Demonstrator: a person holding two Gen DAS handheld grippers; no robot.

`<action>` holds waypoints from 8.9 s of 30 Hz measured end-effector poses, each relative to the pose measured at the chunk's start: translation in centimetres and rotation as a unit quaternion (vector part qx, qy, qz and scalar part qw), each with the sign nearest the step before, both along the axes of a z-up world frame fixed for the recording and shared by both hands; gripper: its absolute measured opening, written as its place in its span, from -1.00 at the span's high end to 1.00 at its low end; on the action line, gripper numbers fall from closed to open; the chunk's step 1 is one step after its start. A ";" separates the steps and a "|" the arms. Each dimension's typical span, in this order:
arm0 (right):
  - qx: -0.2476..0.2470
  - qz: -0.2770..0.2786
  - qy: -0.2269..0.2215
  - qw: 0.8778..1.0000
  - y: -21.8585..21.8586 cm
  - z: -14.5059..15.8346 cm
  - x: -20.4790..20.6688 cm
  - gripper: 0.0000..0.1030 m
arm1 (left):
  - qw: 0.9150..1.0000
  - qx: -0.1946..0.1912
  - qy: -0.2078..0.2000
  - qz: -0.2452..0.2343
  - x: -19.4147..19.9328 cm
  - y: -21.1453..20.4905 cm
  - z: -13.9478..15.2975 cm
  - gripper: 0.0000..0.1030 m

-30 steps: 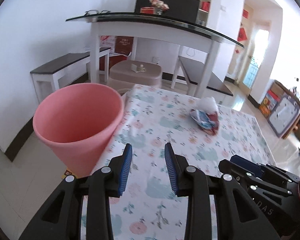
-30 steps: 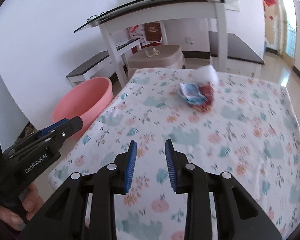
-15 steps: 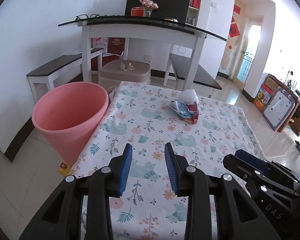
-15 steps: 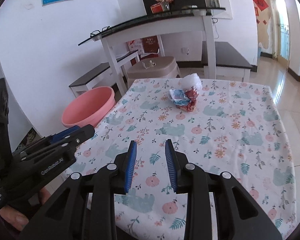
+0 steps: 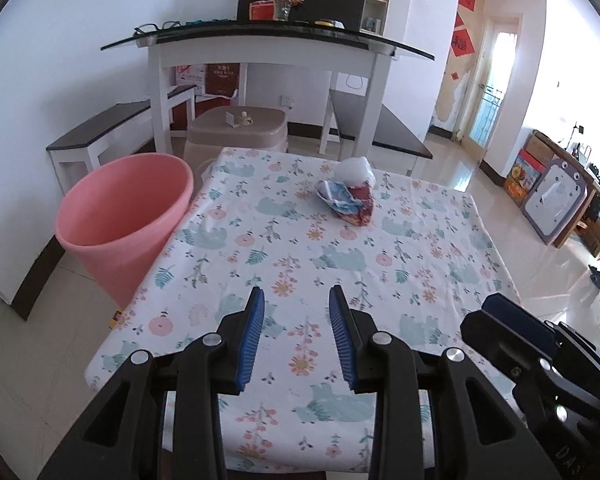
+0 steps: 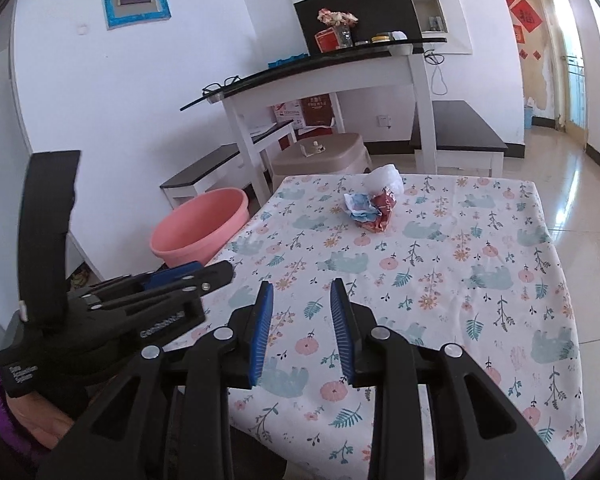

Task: Collect trash
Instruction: 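Lower the left gripper onto the red-blue wrapper and close it, then lift the red-blue wrapper with the left gripper while the right gripper grasps the white plastic bag, then carry the wrapper and white bag together over the pink bucket, then lower both grippers into the pink bucket and open them to drop the items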

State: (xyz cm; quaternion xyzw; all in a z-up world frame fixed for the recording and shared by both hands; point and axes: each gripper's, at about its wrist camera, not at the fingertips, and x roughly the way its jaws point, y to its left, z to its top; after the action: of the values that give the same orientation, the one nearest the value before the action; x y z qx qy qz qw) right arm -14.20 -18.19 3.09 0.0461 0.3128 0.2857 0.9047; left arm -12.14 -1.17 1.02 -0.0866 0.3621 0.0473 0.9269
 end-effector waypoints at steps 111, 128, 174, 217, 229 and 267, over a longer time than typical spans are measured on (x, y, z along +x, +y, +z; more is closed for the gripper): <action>-0.048 -0.084 0.108 0.989 4.7 -8.7 28.0 0.25 | 0.993 -0.112 0.023 -0.002 12.7 9.7 -6.4 0.95; -0.051 -0.044 0.076 0.995 4.5 -5.6 17.6 0.52 | 0.998 -0.068 -0.002 -0.004 10.8 8.1 -4.4 0.95; -0.074 0.013 0.031 0.997 6.9 -2.8 8.8 0.52 | 0.998 -0.001 -0.031 0.049 5.2 8.3 -2.0 0.95; -0.092 0.089 -0.009 0.992 16.5 -0.6 10.3 0.52 | 0.989 -0.001 -0.052 0.138 3.4 16.1 -2.1 0.94; -0.082 0.126 -0.001 0.989 21.8 -0.1 13.0 0.52 | 0.977 -0.001 -0.057 0.208 3.0 22.8 -2.2 0.94; -0.112 0.156 0.076 0.978 31.3 -5.7 17.5 0.52 | 0.971 0.022 0.003 0.237 7.8 27.8 -6.5 0.93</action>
State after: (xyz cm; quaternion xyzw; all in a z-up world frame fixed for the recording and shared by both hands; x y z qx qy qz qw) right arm 3.27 13.07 -2.60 -0.0835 0.4142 0.3824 0.8217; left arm -4.32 26.58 -5.44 -0.1495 0.3331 0.2739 0.8898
